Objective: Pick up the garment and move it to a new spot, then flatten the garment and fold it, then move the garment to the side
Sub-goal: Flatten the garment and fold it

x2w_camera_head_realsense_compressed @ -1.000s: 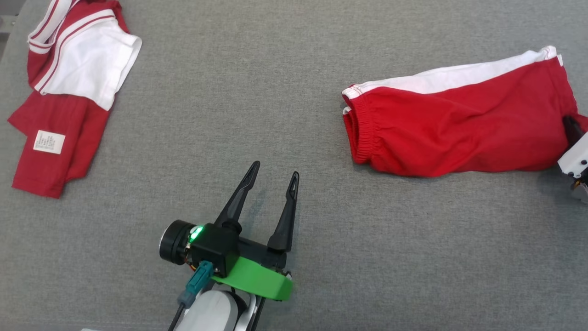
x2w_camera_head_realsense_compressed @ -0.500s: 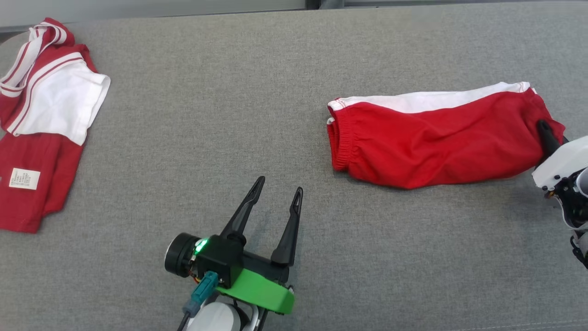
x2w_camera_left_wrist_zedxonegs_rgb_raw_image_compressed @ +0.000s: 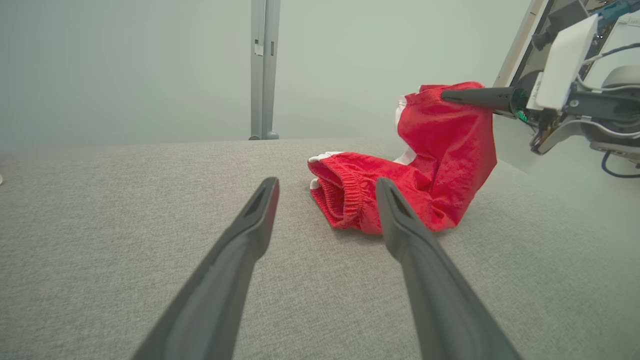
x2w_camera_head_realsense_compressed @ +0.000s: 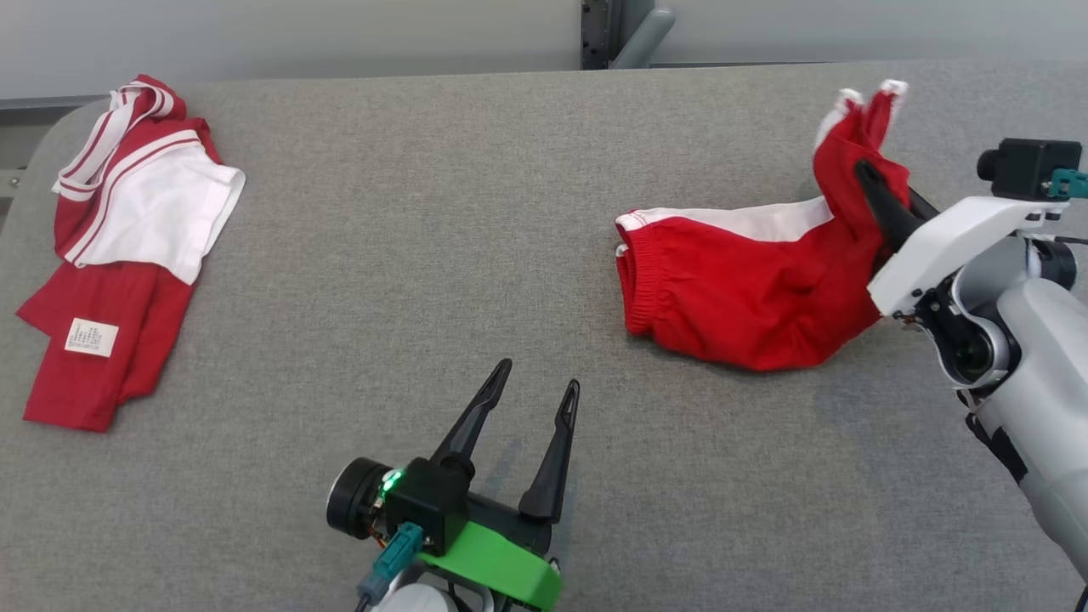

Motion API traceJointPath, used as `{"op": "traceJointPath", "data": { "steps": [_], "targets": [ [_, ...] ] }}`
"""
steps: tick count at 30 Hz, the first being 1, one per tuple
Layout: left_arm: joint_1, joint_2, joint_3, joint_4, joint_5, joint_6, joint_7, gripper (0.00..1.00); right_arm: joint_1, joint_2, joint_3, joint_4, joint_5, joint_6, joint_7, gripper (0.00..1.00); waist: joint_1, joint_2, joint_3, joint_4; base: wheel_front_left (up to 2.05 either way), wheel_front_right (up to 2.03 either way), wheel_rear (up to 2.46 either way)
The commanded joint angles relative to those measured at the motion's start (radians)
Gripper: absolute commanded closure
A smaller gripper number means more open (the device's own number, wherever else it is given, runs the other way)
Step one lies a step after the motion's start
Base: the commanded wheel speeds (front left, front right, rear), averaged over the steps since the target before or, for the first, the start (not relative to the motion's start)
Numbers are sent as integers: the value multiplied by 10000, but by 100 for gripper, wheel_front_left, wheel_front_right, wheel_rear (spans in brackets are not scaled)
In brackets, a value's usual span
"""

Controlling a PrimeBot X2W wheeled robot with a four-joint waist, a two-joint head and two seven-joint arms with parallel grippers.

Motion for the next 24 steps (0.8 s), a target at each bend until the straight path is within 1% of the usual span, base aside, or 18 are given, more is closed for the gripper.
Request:
{"op": "traceJointPath", "data": {
  "steps": [1, 8, 19, 24],
  "targets": [
    [66, 18, 18, -13, -77, 67, 3, 0, -156, 84, 82, -155, -121, -7, 59, 100, 0, 0, 44, 130, 0, 0, 0],
    [-128, 18, 53, -40, -200, 59, 3, 0, -292, 722, 644, -603, -402, -7, 336, 100, 0, 0, 277, 363, 0, 0, 0],
    [-256, 18, 23, 8, -92, 113, 3, 0, -262, 1812, 1426, -414, -706, -6, 300, 100, 0, 0, 432, 363, 0, 0, 0],
    [-294, 18, 16, 16, -115, 104, 3, 0, -1, 2150, 1786, -218, -813, -6, 375, 100, 0, 0, 425, 319, 0, 0, 0]
  ]
}}
